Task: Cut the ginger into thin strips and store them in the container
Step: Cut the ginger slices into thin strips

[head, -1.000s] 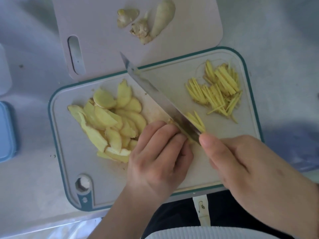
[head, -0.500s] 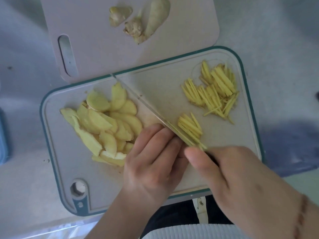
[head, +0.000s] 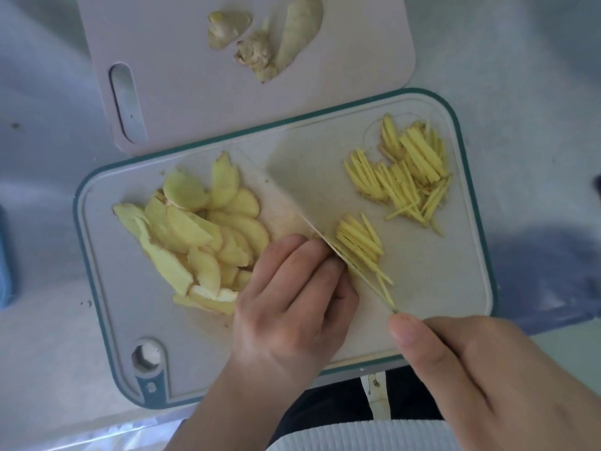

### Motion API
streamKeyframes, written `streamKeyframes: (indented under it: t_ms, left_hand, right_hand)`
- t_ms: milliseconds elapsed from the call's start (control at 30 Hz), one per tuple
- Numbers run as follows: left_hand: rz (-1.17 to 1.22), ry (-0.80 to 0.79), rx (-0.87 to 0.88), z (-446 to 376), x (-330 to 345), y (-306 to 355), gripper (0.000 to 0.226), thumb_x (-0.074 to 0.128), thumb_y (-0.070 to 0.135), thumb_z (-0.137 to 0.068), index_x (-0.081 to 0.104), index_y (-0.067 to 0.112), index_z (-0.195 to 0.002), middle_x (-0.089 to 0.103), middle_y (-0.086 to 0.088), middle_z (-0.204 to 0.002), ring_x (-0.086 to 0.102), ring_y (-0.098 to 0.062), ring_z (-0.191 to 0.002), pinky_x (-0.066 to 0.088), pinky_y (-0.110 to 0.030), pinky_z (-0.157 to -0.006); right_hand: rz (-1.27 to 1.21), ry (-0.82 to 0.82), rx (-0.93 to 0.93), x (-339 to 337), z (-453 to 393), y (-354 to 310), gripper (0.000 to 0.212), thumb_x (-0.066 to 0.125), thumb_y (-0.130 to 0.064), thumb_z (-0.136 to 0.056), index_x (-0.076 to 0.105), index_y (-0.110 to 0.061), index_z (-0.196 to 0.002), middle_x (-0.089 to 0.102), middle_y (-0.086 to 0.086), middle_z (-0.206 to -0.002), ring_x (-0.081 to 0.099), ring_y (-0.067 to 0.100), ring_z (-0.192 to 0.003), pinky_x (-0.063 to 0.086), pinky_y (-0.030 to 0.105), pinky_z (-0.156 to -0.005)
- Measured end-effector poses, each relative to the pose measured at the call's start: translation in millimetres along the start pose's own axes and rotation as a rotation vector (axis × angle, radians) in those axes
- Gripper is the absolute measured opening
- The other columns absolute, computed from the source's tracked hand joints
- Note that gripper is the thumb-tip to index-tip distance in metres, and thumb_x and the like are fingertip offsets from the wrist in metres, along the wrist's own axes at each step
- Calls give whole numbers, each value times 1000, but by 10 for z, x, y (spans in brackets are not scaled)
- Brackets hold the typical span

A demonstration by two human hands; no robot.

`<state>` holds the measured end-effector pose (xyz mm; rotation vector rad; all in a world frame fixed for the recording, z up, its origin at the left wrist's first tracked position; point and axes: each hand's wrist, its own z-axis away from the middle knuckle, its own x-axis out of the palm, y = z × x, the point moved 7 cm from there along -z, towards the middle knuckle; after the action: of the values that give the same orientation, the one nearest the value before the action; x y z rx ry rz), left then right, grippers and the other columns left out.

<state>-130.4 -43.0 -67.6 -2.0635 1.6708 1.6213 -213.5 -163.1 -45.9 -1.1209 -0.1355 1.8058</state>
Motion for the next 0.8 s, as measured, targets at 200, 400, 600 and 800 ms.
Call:
streamKeyframes:
  t_ms: [200,400,600,800]
  left_hand:
    - [44,37,-12,-10,-12,-24,34,60,2,-95,70,-5,-63,65,-13,-69,58,-23,-71,46,-21,-85]
    - [0,26,-32,23,-6,-45,24,63,-3,-89,74,-3,-67,71,-11,-77,67,-29,-72,50,-23,-84]
    - [10,25,-3,16,-10,-24,17,70,-5,-85,74,-5,-69,71,-12,-78,65,-26,-78,49,-23,-87]
    - [16,47,-24,11,-34,-16,38,57,4,-96,69,-2,-61,66,-10,-70,54,-20,-70,43,-18,-81]
  right_hand:
    - [-51,-120,-96,133,-366,-284,74,17,-77,-80,35,-12,-50,44,-1,-44,43,14,-42,30,16,-40]
    - [-32,-143,0,24,-40,-78,73,4,-89,-64,52,-34,-65,54,-14,-56,52,8,-56,36,19,-48]
    - [13,-172,-21,128,-175,-130,77,4,-86,-68,49,-23,-64,51,-10,-52,48,10,-50,36,20,-47]
    - [-30,-134,-57,93,-224,-210,78,11,-84,-75,44,-17,-55,47,-6,-48,43,13,-43,30,19,-41]
